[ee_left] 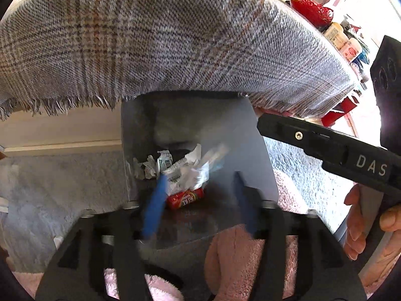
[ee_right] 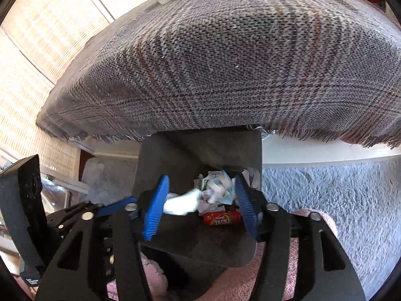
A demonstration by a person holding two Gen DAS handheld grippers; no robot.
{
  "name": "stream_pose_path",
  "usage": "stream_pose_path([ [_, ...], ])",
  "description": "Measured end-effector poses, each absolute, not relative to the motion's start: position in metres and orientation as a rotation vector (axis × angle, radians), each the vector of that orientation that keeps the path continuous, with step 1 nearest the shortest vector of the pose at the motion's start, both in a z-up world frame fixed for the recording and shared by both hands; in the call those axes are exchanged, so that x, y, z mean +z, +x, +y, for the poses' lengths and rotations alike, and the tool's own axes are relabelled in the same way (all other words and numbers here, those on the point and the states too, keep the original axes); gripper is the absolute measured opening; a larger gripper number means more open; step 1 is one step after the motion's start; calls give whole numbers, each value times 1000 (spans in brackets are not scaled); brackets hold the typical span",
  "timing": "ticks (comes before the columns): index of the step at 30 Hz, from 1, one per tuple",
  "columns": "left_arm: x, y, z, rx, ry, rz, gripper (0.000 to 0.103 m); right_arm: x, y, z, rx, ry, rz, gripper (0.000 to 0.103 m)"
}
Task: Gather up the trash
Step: 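Lower both held wrappers into the bin and open both tools, then move both tools back over the remaining trash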
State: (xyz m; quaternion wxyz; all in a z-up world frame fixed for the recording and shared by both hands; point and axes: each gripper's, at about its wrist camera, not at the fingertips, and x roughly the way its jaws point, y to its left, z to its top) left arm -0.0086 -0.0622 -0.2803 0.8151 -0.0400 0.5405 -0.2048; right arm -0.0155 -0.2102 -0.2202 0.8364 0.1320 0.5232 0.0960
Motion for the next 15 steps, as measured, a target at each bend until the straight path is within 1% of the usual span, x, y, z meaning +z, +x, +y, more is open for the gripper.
stream_pose_path([
  [2,-278,-8,-62,-421,-70,1142,66,-217,-16,-214,167,272,1098,81],
  [3,-277,-8,-61,-420,-71,1143,70,-216,-16,-216,154,272,1093,84],
  [4,-277,-8,-60,-419,-75,1145,77,-215,-17,-219,142,277,1086,93],
  [5,-277,-8,-60,-417,-78,1147,80,-213,-17,-223,131,286,1082,96],
  [6,-278,-7,-60,-412,-78,1146,88,-211,-16,-226,122,299,1076,97],
  [7,-277,-7,-60,-406,-79,1142,92,-209,-15,-229,115,306,1074,98],
  [8,-275,-6,-60,-407,-81,1139,94,-207,-14,-233,105,309,1070,98],
  [15,-274,0,-61,-409,-99,1181,95,-192,-13,-260,58,335,1028,99],
])
